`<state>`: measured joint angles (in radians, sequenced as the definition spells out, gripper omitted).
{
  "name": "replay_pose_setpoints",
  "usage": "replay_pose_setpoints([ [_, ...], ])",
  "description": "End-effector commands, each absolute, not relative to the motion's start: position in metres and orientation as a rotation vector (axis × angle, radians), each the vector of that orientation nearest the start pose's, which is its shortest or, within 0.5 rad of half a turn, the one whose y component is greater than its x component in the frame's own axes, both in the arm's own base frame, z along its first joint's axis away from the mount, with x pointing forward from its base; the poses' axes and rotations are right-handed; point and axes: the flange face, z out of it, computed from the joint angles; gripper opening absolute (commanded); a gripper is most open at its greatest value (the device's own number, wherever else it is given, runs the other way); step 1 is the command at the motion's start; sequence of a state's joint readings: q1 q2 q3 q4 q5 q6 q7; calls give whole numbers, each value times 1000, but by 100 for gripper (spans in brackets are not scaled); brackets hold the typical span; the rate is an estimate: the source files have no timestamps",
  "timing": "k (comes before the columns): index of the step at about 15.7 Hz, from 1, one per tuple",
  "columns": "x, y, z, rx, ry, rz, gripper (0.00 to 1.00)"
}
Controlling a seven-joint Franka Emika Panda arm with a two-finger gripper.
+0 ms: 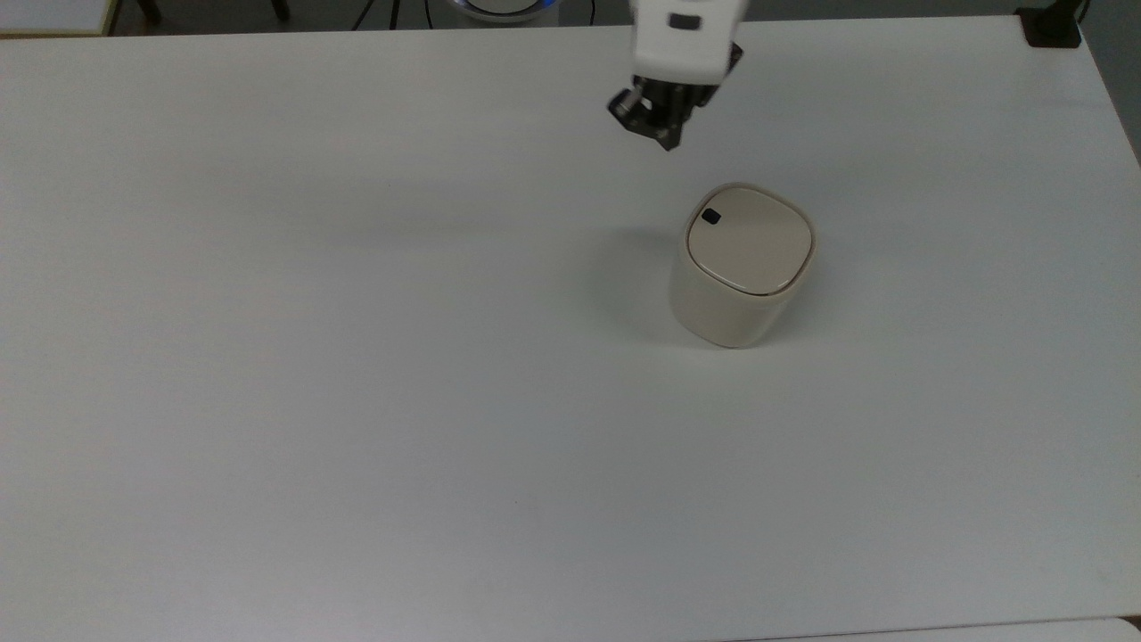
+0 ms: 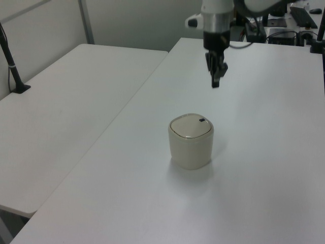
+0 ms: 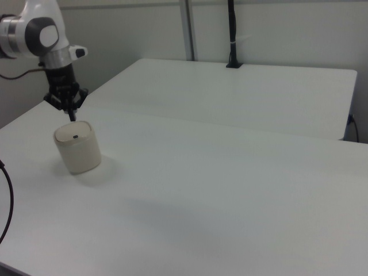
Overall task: Open the trash bin
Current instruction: 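Move the gripper toward the cream trash bin's lid notch and lower, then hook the lid notch with the gripper and lift the lid upward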
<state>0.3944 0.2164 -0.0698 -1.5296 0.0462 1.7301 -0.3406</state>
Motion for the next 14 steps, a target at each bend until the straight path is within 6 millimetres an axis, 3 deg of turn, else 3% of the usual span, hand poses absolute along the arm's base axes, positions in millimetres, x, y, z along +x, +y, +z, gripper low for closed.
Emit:
replay_pose_setpoints([
  [1,605,246,499,-2920,-1110,-8,0],
  [6,614,281,457,-2916,-1170,-18,0],
  [10,616,290,436,-2918,-1189,24,0],
  [14,616,289,435,-2919,-1193,34,0],
])
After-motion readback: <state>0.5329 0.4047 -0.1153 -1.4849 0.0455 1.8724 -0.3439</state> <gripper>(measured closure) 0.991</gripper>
